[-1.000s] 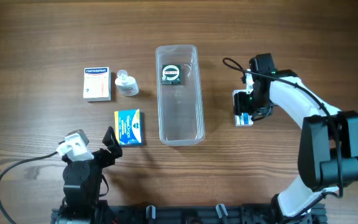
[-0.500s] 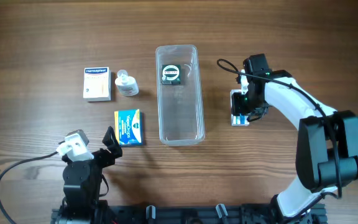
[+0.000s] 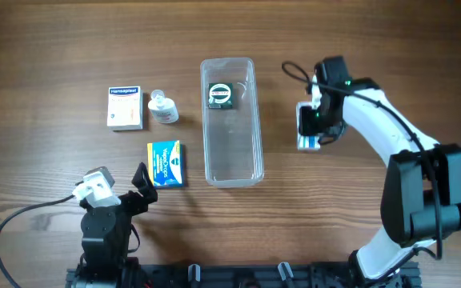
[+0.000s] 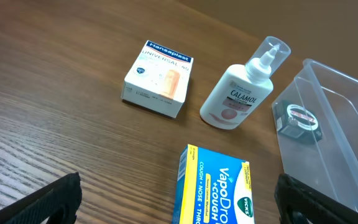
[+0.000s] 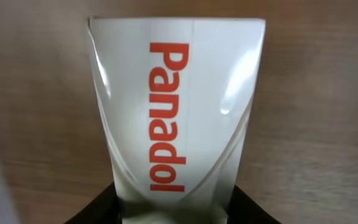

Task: Pack container
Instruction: 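Carry the Panadol box left and lower it into the container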

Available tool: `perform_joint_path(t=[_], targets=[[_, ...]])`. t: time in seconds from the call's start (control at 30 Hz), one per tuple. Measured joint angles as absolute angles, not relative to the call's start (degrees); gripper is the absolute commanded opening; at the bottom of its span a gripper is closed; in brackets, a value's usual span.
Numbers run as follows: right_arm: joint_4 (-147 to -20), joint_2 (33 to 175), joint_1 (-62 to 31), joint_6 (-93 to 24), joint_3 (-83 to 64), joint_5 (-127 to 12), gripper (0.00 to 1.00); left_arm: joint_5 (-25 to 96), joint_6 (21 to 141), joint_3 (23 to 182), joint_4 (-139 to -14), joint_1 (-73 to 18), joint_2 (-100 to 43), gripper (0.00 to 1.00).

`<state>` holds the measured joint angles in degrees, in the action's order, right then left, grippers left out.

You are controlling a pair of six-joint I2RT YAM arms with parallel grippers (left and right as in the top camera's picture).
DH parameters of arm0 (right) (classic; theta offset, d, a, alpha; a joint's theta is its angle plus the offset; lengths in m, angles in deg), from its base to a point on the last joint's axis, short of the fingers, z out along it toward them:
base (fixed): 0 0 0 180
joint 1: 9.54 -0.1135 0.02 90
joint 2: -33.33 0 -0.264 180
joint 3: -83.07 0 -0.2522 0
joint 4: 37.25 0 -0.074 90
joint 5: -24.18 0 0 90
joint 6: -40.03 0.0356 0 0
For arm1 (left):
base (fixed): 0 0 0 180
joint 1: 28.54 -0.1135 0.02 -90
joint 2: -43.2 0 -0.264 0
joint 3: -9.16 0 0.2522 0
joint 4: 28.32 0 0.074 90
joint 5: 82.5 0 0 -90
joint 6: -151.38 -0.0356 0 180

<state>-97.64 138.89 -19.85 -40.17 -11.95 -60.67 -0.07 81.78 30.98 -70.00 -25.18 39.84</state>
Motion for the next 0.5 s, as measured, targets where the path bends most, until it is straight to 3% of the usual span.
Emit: perform_joint_path(t=[0.5], targets=[[-104.2, 138.9, -27.5, -38.8, 8.7, -57.4, 0.45, -0.1, 81.8, 31.0, -70.0, -25.2, 39.8, 1.0]])
